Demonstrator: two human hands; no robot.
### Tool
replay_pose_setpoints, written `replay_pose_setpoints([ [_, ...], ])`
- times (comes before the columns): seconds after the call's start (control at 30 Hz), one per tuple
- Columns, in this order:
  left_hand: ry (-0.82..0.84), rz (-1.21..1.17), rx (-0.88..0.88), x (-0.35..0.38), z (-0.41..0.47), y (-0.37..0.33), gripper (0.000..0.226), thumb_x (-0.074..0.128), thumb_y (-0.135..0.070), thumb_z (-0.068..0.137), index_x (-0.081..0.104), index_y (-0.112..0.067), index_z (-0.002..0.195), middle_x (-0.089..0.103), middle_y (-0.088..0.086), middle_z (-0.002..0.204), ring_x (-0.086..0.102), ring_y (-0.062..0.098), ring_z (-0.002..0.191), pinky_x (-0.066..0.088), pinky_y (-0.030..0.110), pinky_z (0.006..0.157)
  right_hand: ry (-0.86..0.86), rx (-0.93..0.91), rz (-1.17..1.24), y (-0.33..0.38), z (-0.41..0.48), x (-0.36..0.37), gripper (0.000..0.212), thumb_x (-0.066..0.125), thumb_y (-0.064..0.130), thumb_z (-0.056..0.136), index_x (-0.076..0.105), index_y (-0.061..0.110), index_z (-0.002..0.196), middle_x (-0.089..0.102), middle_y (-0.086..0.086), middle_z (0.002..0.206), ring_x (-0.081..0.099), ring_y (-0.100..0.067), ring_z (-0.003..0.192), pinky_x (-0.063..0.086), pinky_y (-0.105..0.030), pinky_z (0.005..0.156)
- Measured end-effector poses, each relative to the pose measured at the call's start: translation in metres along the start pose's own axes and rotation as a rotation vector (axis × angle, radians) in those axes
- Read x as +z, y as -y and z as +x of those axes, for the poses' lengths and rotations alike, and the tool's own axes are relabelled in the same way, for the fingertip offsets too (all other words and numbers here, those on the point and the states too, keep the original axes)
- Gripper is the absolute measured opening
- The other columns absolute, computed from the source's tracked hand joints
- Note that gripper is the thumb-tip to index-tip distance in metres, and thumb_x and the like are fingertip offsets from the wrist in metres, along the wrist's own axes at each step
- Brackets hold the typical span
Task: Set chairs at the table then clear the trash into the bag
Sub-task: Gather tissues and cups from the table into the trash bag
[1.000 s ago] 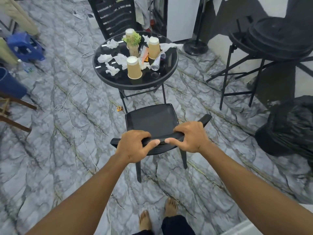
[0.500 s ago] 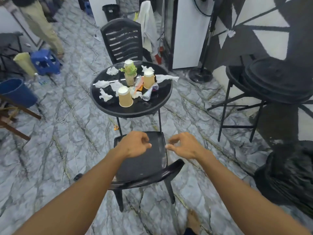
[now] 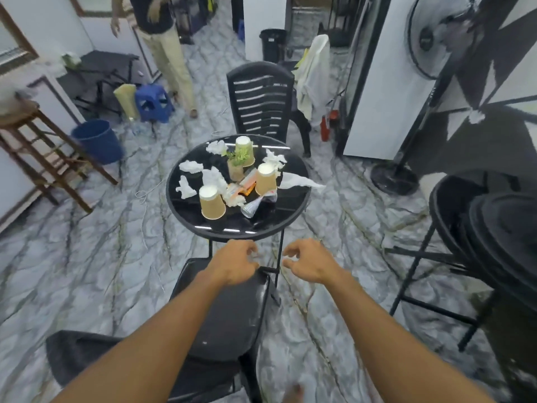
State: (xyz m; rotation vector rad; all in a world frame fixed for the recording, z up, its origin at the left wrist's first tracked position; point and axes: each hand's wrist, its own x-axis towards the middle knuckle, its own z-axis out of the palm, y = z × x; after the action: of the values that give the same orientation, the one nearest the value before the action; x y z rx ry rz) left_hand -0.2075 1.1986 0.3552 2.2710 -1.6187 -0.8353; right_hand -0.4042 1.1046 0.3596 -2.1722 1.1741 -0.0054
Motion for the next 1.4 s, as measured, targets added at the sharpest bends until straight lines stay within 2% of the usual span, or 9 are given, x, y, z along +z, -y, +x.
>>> replay_pose_setpoints([
  [0.23,-0.09,-0.107,-0.111,0.005,0.093,-0.023,0.041,0.065,-0.03,0.081,0.067,-0.023,0.121,0.07,-0.003,0.123,0.065,0.021,0.111,0.053,0.039,0.095,0.066,-0.02,-0.038,-0.044,0.091,-0.04,0.023,0.066,0.028,0.087,0.075,0.016,0.105,0.072,-0.002,0.112,0.066,-0.02,0.103,0.055,-0.04,0.092],
  [0.5,-0.214,-0.08,-0.219,-0.008,0.178,-0.034,0.044,0.065,-0.035,0.087,0.065,-0.023,0.129,0.067,-0.002,0.131,0.061,0.02,0.12,0.051,0.037,0.1,0.06,-0.072,-0.113,-0.069,0.188,-0.086,0.027,0.067,0.027,0.089,0.072,0.019,0.114,0.071,0.001,0.118,0.064,-0.02,0.111,0.051,-0.033,0.095],
  [0.67,-0.259,-0.043,-0.242,-0.015,0.226,-0.044,0.034,0.063,-0.029,0.088,0.067,-0.019,0.121,0.068,0.001,0.124,0.057,0.026,0.12,0.049,0.041,0.094,0.103,-0.185,-0.158,-0.064,0.258,-0.089,0.028,0.066,0.03,0.085,0.072,0.023,0.112,0.072,0.002,0.118,0.064,-0.021,0.112,0.052,-0.039,0.096],
  [0.87,-0.259,-0.057,-0.308,-0.012,0.261,-0.043,0.039,0.063,-0.02,0.086,0.065,-0.021,0.125,0.065,0.003,0.124,0.053,0.026,0.123,0.047,0.041,0.093,0.179,-0.24,-0.213,-0.079,0.314,-0.084,0.026,0.065,0.028,0.086,0.072,0.021,0.111,0.071,-0.001,0.116,0.062,-0.025,0.111,0.051,-0.038,0.093],
  [1.03,-0.259,-0.032,-0.355,-0.001,0.282,-0.033,0.042,0.068,-0.021,0.083,0.065,-0.022,0.125,0.066,0.004,0.117,0.055,0.027,0.112,0.048,0.04,0.091,0.055,-0.213,-0.274,-0.107,0.351,-0.082,0.04,0.065,0.025,0.087,0.064,0.019,0.127,0.058,-0.004,0.137,0.045,-0.026,0.133,0.042,-0.042,0.106],
  [1.13,-0.226,0.013,-0.378,0.008,0.288,-0.028,0.041,0.069,-0.025,0.085,0.062,-0.024,0.126,0.064,0.002,0.114,0.054,0.027,0.112,0.049,0.042,0.089,0.122,-0.183,-0.453,-0.116,0.363,-0.079,0.056,0.068,0.03,0.085,0.053,0.027,0.139,0.039,-0.006,0.152,0.029,-0.03,0.143,0.039,-0.051,0.109],
  [1.2,-0.214,0.037,-0.403,0.012,0.291,-0.026,0.038,0.065,-0.022,0.087,0.062,-0.025,0.125,0.065,0.002,0.111,0.056,0.027,0.11,0.05,0.043,0.086,0.208,-0.159,-0.516,-0.123,0.367,-0.074,0.058,0.07,0.021,0.082,0.054,0.027,0.138,0.041,-0.007,0.143,0.037,-0.032,0.135,0.044,-0.047,0.104],
  [1.3,-0.227,0.091,-0.397,0.016,0.292,-0.023,0.036,0.058,-0.013,0.089,0.064,-0.024,0.122,0.066,0.002,0.104,0.059,0.026,0.1,0.051,0.043,0.08,0.227,-0.17,-0.473,-0.131,0.365,-0.063,0.036,0.067,0.0,0.082,0.069,0.008,0.117,0.056,-0.011,0.12,0.055,-0.033,0.115,0.052,-0.041,0.094],
  [1.4,-0.241,0.128,-0.373,0.017,0.289,-0.025,0.031,0.055,-0.008,0.089,0.065,-0.022,0.114,0.065,0.002,0.099,0.06,0.026,0.096,0.049,0.04,0.075,0.211,-0.097,-0.356,-0.133,0.356,-0.058,0.024,0.065,-0.012,0.079,0.072,-0.004,0.1,0.065,-0.017,0.108,0.065,-0.034,0.098,0.058,-0.042,0.085],
])
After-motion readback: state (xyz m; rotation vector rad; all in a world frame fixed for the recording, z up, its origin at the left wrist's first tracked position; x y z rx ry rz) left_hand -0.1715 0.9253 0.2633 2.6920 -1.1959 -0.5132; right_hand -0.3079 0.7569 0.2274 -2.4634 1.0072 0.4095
